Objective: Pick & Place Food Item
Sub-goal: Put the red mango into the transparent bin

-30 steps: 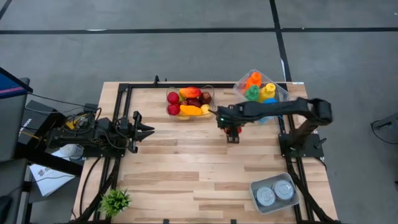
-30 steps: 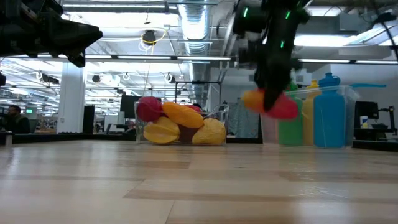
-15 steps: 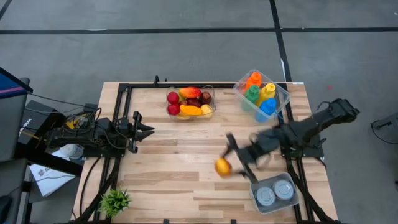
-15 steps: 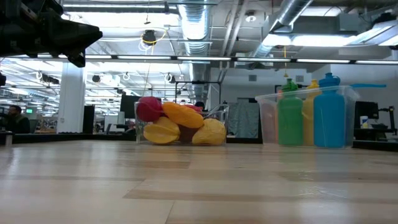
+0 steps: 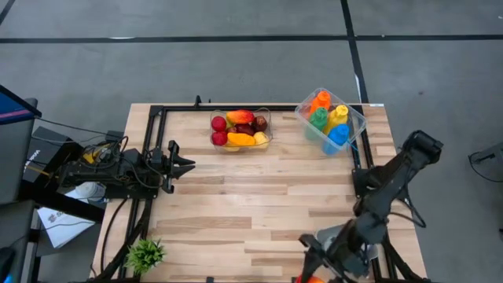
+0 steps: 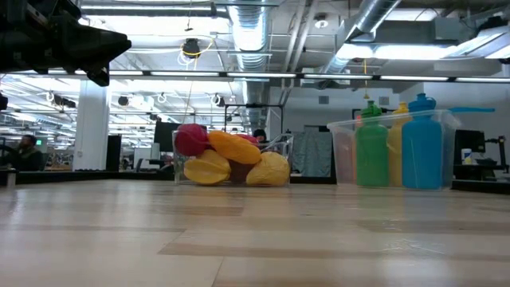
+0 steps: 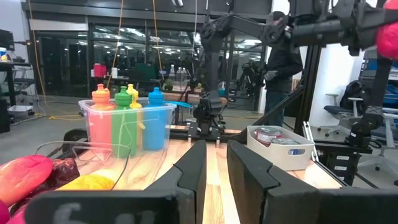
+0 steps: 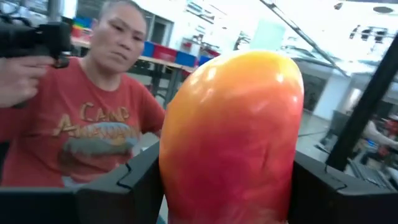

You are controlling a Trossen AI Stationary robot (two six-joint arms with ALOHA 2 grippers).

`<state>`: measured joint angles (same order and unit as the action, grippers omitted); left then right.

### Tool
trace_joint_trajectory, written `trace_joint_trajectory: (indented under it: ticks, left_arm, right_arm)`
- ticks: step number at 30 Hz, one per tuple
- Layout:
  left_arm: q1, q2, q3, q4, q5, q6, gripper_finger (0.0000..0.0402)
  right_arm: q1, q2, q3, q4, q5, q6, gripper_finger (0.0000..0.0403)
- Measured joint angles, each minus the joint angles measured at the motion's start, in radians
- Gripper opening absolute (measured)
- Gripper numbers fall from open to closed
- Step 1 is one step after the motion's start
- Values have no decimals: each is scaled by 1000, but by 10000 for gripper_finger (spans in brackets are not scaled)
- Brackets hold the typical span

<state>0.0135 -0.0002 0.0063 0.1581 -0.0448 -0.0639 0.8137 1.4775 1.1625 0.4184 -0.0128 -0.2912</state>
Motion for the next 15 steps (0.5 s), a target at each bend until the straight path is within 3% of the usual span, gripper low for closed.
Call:
trace_joint_trajectory:
  ticks: [9, 15]
  left_arm:
    - [0, 0, 0, 0, 0, 0, 53]
    - [0, 0, 0, 0, 0, 0, 53]
  right_arm:
    - [-15, 118, 0, 43, 237, 6, 245]
    - [-74, 161, 2, 102, 251, 11, 246]
